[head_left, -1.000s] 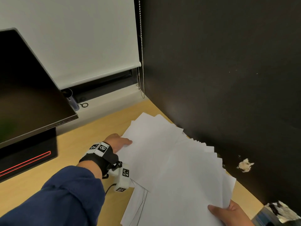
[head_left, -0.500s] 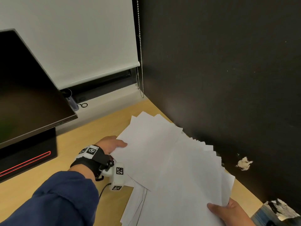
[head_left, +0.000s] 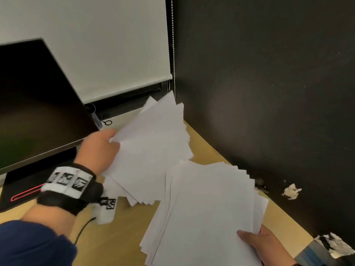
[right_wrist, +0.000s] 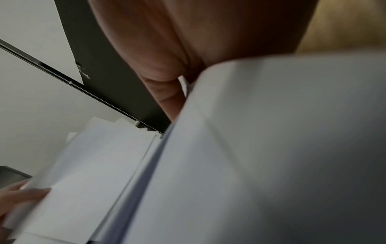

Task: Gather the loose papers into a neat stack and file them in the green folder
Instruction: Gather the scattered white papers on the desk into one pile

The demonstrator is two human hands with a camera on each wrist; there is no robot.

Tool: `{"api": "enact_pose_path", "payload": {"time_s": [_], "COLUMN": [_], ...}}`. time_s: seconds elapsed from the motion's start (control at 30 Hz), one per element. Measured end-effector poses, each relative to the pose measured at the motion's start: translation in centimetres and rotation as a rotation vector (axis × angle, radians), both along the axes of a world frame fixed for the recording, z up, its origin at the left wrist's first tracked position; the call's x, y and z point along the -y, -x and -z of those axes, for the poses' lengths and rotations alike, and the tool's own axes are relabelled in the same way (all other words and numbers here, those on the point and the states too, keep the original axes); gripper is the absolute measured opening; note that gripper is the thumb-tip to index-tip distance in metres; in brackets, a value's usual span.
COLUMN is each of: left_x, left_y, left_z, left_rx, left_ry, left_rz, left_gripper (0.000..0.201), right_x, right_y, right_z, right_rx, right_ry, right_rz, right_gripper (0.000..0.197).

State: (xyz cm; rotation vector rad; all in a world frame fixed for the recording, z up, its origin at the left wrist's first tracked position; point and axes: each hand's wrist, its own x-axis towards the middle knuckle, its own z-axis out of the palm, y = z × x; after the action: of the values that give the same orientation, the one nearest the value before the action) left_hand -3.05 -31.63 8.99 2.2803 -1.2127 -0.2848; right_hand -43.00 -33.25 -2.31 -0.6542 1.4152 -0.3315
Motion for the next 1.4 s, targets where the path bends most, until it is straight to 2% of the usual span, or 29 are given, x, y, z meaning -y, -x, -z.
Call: {"api": "enact_pose_path", "payload": {"time_s": [0.07, 0.1, 0.17, 0.23, 0.27, 0.3, 0.33, 0.4, 0.47, 0.53, 0.63, 0.7, 0.77, 0.9, 1.0, 1.07, 1.1, 1.23, 1.4], "left_x": [-2.2, -3.1, -5.1, -7.7, -9.0, -9.9, -10.3, -10.0, -10.6, -11.0, -11.1, -10.9, -10.5, -9.5, -9.5, -9.1, -8.6, -5.7, -4.6], "left_y": [-2.1, -2.9, -6.3, -14.2, -15.7, -15.4, -12.7, -6.9, -1.7, 1.2, 4.2, 5.6, 5.6, 4.6, 4.4, 4.5, 4.6, 4.4, 5.5], "left_z": [-2.8, -4.0, -4.8, -0.9, -0.2, -0.4, -1.3, -2.4, -0.1, 4.0, 10.6, 13.3, 14.4, 14.4, 14.9, 14.9, 14.7, 13.2, 12.1], "left_rx": [0.047, 0.018, -0.231, -0.501, -0.594, -0.652, -0.693, -0.842, -1.058, -1.130, -1.035, -0.909, -0.749, -0.494, -0.240, -0.072, -0.075, -0.304, -0.413], "left_ry": [0.117, 0.181, 0.344, 0.400, 0.447, 0.472, 0.488, 0.340, 0.240, 0.129, -0.095, -0.212, -0.237, -0.241, -0.488, -0.617, -0.611, -0.489, -0.543], "left_rz": [-0.024, -0.040, -0.068, -0.112, -0.170, -0.197, -0.169, -0.124, -0.060, -0.099, -0.195, -0.111, -0.022, 0.000, 0.114, 0.133, 0.110, 0.005, 0.107], "left_gripper": [0.023, 0.020, 0.018, 0.025, 0.036, 0.046, 0.047, 0.034, 0.035, 0.043, 0.037, 0.036, 0.033, 0.036, 0.044, 0.036, 0.038, 0.045, 0.044], "right_x": [-0.4, -0.6, -0.9, -1.2, -1.2, -1.3, -1.3, -1.3, -1.5, -1.6, -1.9, -2.0, -2.1, -2.5, -2.9, -2.9, -2.9, -2.7, -2.1], "right_y": [-1.1, -1.7, -2.7, -3.5, -4.0, -4.3, -4.5, -4.8, -4.9, -4.9, -4.9, -5.0, -5.1, -4.7, -4.7, -4.7, -4.9, -5.6, -6.9], "right_z": [0.6, 1.1, 2.0, 2.6, 2.6, 2.8, 2.8, 3.0, 3.2, 3.2, 3.1, 2.5, 2.2, 2.3, 2.3, 2.9, 3.4, 3.6, 3.8], "right_rx": [0.081, 0.112, 0.141, 0.148, 0.148, 0.148, 0.149, 0.145, 0.159, 0.166, 0.201, 0.285, 0.334, 0.430, 0.452, 0.369, 0.330, 0.205, 0.082], "right_ry": [0.010, 0.018, 0.048, 0.077, 0.087, 0.099, 0.104, 0.107, 0.113, 0.110, 0.072, -0.008, -0.043, -0.050, -0.016, 0.114, 0.172, 0.268, 0.351], "right_rz": [0.021, 0.034, 0.037, 0.020, 0.005, -0.002, -0.002, 0.002, 0.006, 0.024, 0.114, 0.197, 0.240, 0.304, 0.235, 0.173, 0.142, 0.095, 0.046], "right_gripper": [0.028, 0.029, 0.034, 0.040, 0.041, 0.040, 0.038, 0.036, 0.035, 0.034, 0.028, 0.040, 0.055, 0.055, 0.041, 0.035, 0.035, 0.033, 0.035]}}
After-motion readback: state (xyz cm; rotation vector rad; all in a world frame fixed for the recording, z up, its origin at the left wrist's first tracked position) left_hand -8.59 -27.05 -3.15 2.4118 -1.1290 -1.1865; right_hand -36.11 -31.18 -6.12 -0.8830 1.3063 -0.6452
